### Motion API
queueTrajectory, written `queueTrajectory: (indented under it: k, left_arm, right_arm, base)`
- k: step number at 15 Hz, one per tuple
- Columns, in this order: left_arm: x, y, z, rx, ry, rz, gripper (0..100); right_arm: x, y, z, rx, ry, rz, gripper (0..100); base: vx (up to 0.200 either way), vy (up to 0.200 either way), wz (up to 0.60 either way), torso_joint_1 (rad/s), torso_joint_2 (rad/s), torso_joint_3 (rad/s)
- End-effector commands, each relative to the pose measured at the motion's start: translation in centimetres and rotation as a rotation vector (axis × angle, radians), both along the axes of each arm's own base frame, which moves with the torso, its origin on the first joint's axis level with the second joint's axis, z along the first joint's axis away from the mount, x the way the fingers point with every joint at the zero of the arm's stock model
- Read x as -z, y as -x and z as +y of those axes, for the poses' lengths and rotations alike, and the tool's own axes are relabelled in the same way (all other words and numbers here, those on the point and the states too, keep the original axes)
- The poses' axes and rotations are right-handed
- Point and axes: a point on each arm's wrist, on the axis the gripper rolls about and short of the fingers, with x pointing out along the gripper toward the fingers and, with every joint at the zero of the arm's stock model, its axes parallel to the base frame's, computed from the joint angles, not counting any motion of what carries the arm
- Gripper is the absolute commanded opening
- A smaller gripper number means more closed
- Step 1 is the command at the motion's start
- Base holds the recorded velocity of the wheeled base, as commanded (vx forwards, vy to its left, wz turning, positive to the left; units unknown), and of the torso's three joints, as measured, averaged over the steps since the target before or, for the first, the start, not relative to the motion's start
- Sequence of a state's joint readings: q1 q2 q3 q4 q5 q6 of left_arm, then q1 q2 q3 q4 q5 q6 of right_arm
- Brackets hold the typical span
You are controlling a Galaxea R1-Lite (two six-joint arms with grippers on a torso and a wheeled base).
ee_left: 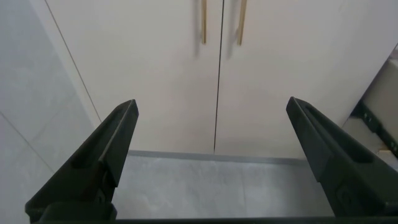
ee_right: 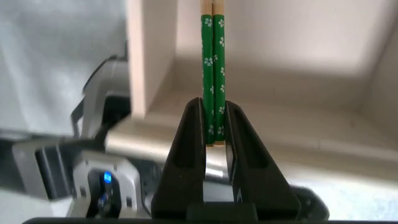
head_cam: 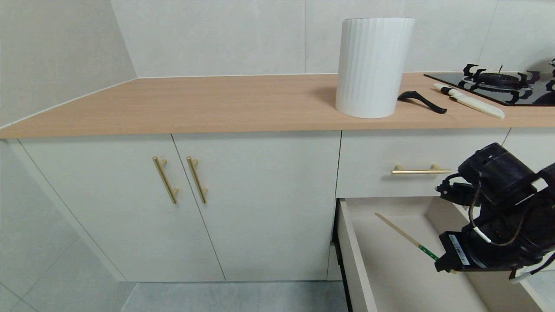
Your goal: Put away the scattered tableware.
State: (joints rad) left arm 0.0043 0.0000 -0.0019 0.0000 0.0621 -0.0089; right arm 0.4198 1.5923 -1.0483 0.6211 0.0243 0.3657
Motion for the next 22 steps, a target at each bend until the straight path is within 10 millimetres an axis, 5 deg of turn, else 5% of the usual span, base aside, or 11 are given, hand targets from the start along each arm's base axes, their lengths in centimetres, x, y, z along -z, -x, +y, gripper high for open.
queueTrajectory:
  k: [1, 7, 13, 22]
  left_arm:
    - [0.0, 0.0, 0.0, -0.001, 0.000, -0.001, 100]
    - [0.0, 0.0, 0.0, -0.001, 0.000, -0.003, 100]
    - [0.0, 0.0, 0.0, -0.001, 0.000, -0.003, 100]
    - [0.0, 0.0, 0.0, -0.001, 0.000, 0.000, 100]
  right_arm:
    - [0.8, -1.6, 0.6, 0.003, 0.017, 0.022, 0]
    - [2.4, -3.4, 1.3, 0.014, 0.050, 0.057, 0]
    - [11.6, -8.8, 3.1, 0.050, 0.198, 0.112, 0]
    - [19.6, -11.6, 2.9, 0.095, 0.234, 0.065, 0]
  base:
    - [0.000, 0.000, 0.00, -0.027, 0.31, 0.271]
    - [0.000, 0.000, 0.00, -0.005, 0.05, 0.048]
    - [0.000, 0.000, 0.00, 0.000, 0.00, 0.000]
    - [0.000, 0.000, 0.00, 0.000, 0.00, 0.000]
